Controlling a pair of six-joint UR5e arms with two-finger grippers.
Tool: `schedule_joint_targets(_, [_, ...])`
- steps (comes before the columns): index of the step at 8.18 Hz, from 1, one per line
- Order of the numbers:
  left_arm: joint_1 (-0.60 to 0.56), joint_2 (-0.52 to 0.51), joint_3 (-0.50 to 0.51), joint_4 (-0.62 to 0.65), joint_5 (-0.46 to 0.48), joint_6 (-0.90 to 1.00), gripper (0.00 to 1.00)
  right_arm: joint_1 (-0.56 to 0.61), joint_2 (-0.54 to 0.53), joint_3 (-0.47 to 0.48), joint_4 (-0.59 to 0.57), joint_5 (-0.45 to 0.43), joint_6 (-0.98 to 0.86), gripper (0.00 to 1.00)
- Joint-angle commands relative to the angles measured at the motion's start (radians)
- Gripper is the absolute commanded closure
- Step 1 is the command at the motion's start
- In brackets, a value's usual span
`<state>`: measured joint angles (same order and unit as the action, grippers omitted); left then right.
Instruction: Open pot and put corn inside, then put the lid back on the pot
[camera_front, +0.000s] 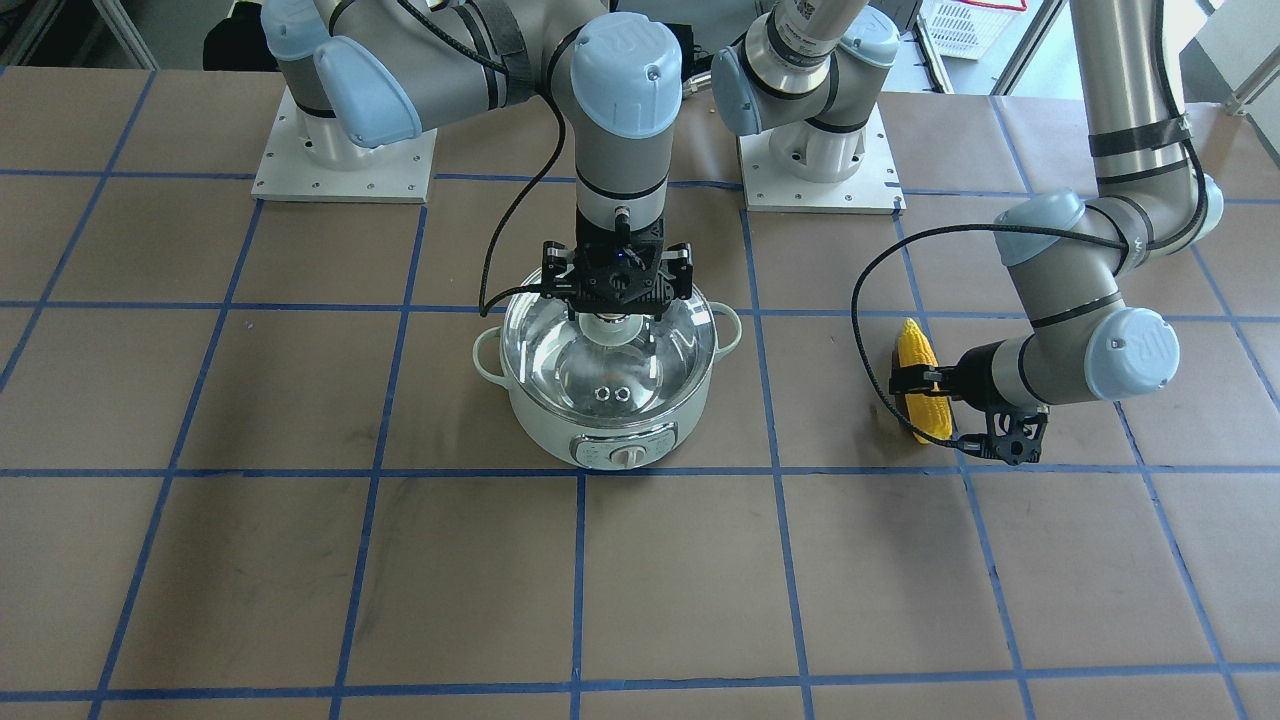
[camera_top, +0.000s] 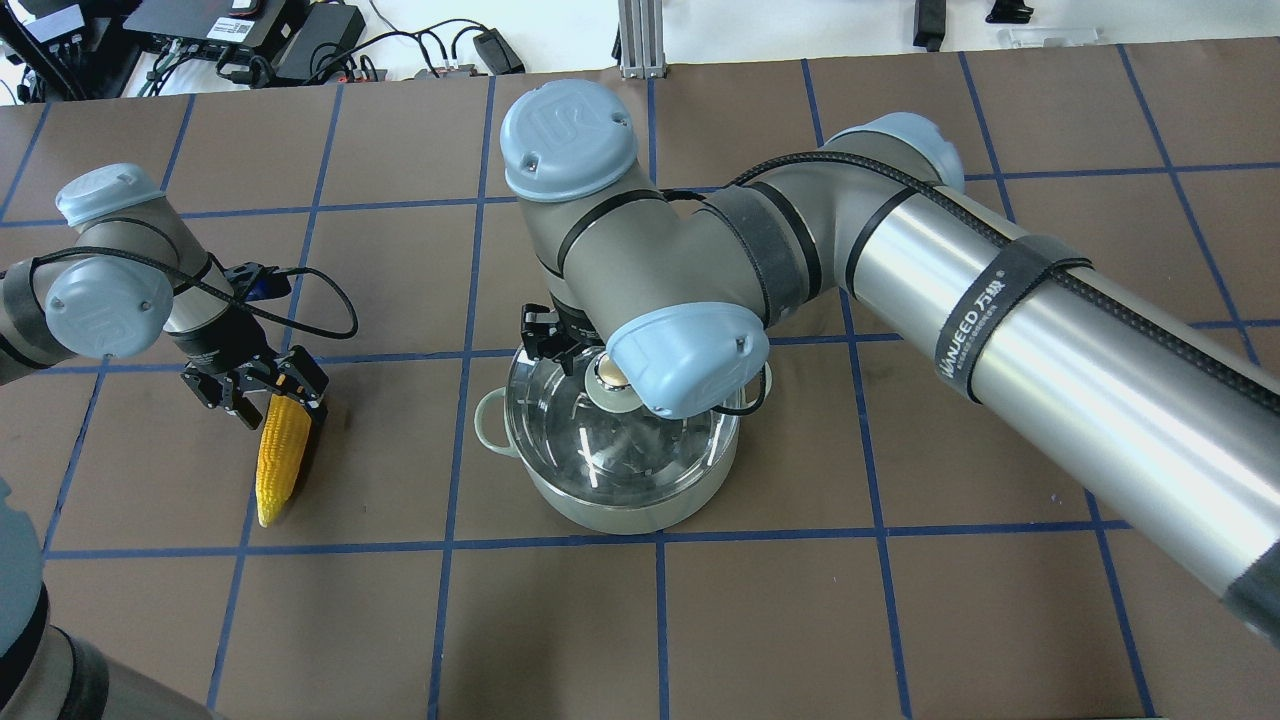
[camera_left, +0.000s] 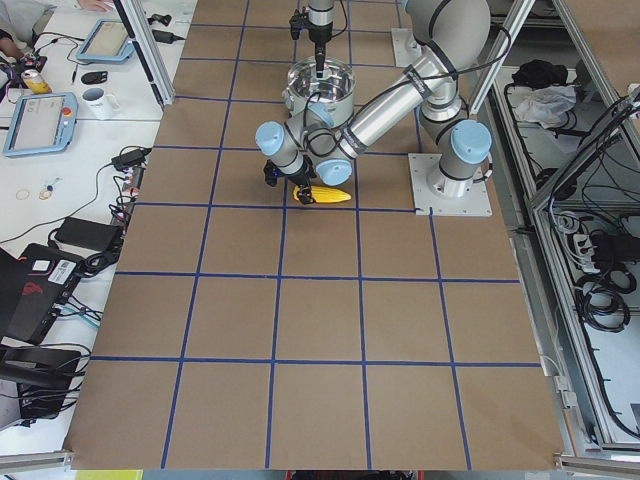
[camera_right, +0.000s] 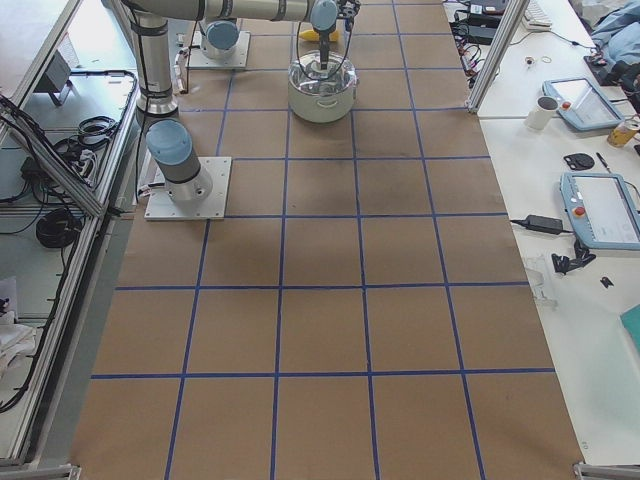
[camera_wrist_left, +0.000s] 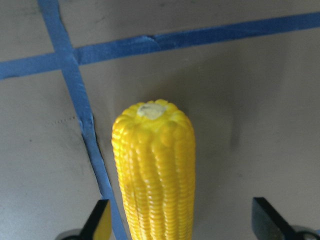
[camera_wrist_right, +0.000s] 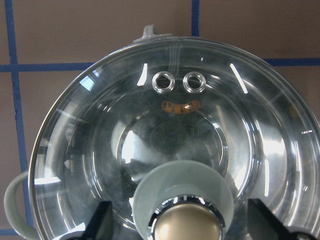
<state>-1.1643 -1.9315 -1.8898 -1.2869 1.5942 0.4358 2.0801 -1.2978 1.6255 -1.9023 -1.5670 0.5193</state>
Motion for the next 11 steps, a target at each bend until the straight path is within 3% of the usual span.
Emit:
schedule_joint_targets(1, [0.002, -0.003, 0.003, -0.005, 0.000, -0.087, 1.00, 0.000, 0.000, -0.001, 0.002, 0.005, -0.001, 0.21])
schedule_joint_targets(2, [0.002, 0.000, 0.004, -0.005, 0.003, -0.088, 1.00, 0.000, 0.003, 0.000, 0.002, 0.007, -0.001, 0.23])
schedule_joint_targets(4, [0.002, 0.026, 0.011, -0.024, 0.009, -0.089, 1.00, 0.000, 0.009, -0.001, 0.005, 0.005, -0.012, 0.44])
schedule_joint_targets(5, [0.002, 0.058, 0.033, -0.078, 0.007, -0.133, 1.00, 0.000, 0.011, 0.000, 0.003, 0.002, -0.016, 0.48])
schedule_joint_targets(7, [0.002, 0.152, 0.125, -0.210, 0.007, -0.237, 1.00, 0.000, 0.014, -0.006, 0.002, 0.002, -0.018, 0.67])
schedule_joint_targets(9, [-0.023, 0.181, 0.196, -0.276, -0.002, -0.314, 1.00, -0.003, 0.008, -0.016, 0.008, -0.007, -0.018, 0.83])
schedule_joint_targets(11, [-0.063, 0.221, 0.241, -0.311, -0.014, -0.350, 1.00, -0.015, -0.018, -0.071, 0.082, -0.011, -0.027, 0.88])
